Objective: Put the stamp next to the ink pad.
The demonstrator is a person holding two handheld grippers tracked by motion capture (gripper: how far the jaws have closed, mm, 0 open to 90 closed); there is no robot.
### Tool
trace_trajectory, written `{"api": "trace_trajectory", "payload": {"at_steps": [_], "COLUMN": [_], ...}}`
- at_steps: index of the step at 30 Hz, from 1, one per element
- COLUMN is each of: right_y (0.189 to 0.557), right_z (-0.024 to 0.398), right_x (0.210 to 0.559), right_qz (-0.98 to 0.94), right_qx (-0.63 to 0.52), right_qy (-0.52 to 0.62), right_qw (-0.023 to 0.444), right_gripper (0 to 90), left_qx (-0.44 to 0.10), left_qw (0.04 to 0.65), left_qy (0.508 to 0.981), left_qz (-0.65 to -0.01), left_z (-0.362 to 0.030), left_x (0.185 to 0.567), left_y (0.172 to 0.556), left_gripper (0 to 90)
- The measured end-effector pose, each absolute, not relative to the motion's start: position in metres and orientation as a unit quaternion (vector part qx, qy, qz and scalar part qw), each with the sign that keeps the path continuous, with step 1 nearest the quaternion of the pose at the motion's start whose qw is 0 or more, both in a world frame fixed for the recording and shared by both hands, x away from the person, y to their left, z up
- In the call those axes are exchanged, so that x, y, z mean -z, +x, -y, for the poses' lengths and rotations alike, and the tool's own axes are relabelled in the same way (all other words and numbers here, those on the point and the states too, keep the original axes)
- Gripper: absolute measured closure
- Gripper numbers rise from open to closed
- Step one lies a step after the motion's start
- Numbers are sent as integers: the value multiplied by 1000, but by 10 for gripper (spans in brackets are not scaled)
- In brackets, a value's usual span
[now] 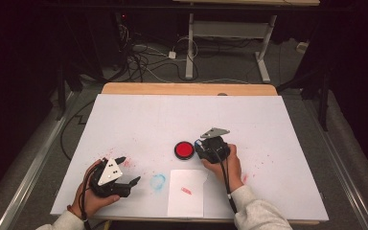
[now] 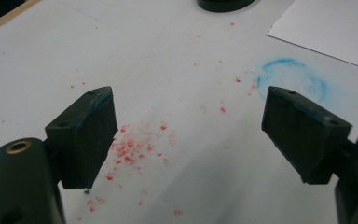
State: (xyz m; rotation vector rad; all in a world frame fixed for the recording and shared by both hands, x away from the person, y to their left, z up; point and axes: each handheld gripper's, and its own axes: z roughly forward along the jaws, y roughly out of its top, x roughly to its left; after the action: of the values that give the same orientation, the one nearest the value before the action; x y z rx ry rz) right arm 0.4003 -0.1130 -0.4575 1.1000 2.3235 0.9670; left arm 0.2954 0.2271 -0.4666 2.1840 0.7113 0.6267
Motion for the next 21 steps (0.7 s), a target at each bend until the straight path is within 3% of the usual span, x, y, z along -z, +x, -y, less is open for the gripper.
{"api": "trace_trajectory", "payload": {"at_steps": [13,21], "right_y": [400,398], "right_z": [115,117], "right_x": [457,448], "right_qz": [-826,-820], "right_qx": [-351,-365], "right_qy": [397,387], "right_qw": [193,213], "right_gripper": [567,450], "left_qx": [-245,-245], "left_qw": [372,371], "left_qy": [852,852], "left_qz": [-277,-277], "left_z": [-227,-227], "left_x": [466,466], "left_y": [295,295], "left_gripper": [177,176]}}
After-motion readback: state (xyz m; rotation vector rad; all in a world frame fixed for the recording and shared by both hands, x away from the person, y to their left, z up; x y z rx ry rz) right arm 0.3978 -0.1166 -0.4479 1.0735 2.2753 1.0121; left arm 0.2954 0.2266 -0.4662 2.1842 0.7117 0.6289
